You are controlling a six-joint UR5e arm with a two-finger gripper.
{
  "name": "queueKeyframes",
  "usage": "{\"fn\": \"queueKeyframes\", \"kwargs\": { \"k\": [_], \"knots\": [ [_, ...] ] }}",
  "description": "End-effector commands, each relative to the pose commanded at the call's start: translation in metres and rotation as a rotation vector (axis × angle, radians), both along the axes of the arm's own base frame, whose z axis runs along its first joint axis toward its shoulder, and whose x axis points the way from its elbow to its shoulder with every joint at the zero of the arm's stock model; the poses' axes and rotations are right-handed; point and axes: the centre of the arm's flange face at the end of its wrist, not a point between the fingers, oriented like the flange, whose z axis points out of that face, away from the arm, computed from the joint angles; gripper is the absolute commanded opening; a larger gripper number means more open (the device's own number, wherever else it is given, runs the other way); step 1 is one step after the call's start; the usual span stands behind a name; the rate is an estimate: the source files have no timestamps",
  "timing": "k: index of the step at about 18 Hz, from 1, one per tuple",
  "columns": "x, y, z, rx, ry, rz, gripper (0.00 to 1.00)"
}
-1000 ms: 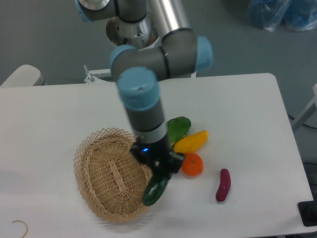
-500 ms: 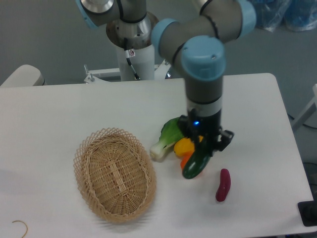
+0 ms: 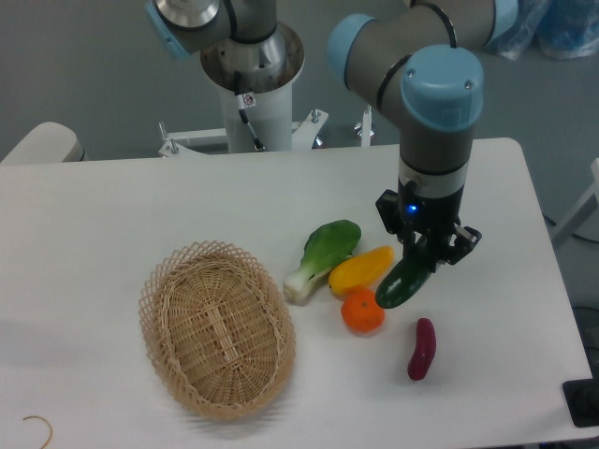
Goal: Pick up the cucumber from the basket
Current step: 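Raise the held cucumber higher beside the yellow pepper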
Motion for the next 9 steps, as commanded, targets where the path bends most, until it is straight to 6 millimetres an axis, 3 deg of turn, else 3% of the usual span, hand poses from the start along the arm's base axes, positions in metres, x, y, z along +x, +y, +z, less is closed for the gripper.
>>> {"fn": "queueKeyframes", "kwargs": {
  "k": [9],
  "knots": [
    [-0.0063,0.0039,0.0023,0.006,0.007,0.000,0.31]
  ]
}}
